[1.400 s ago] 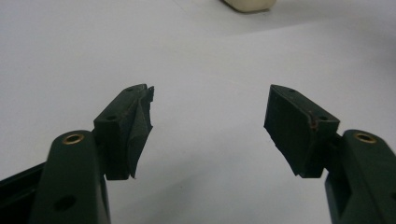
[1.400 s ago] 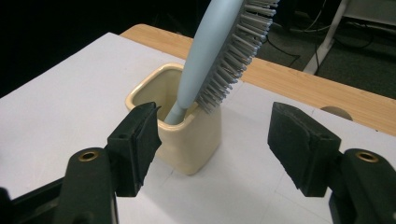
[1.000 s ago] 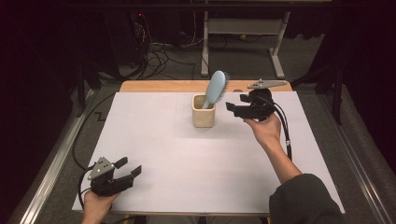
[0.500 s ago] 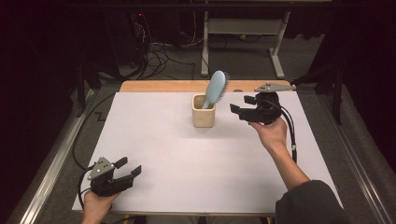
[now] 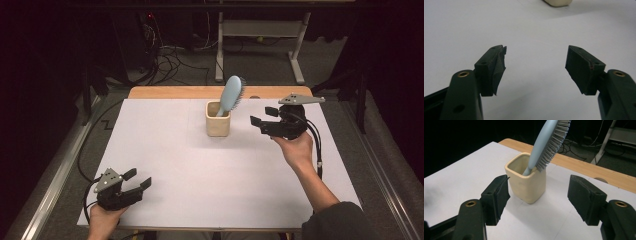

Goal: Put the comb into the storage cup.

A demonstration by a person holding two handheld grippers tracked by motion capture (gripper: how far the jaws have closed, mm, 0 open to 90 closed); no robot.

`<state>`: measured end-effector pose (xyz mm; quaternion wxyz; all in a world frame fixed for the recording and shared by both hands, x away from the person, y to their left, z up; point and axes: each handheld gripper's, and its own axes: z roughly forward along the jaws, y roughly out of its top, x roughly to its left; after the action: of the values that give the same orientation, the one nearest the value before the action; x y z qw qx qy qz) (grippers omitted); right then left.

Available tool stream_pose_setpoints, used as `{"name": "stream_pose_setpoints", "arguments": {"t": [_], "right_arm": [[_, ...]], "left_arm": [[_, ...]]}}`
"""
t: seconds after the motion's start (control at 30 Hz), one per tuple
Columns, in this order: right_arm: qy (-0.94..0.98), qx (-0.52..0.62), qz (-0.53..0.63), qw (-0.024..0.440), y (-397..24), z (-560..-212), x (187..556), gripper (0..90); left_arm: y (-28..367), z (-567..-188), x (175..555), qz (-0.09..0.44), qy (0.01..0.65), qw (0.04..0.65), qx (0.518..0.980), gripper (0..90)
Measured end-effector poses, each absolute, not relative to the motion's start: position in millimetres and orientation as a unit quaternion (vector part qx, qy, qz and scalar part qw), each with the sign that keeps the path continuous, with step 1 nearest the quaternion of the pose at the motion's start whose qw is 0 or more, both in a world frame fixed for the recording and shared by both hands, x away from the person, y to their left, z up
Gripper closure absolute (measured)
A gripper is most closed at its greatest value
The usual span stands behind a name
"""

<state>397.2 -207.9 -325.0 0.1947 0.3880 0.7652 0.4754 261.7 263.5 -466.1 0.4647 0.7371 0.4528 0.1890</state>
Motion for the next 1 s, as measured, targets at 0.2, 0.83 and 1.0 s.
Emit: {"name": "stream_pose_setpoints", "arguments": {"t": [0.2,0.83,1.0], "right_arm": [[0.762,0.389,0.48,0.195,-213.2,-325.7,390.6,34.2],[0.753,0.391,0.49,0.199,-229.6,-328.0,373.1,34.0],[0.752,0.39,0.493,0.199,-232.2,-329.2,370.4,34.0]], "left_arm": [[264.1,-466.0,261.8,0.189,0.454,0.465,0.736,32.6],[263.9,-466.1,261.9,0.189,0.455,0.466,0.735,32.6],[264.0,-466.1,261.8,0.189,0.455,0.466,0.735,32.6]]}}
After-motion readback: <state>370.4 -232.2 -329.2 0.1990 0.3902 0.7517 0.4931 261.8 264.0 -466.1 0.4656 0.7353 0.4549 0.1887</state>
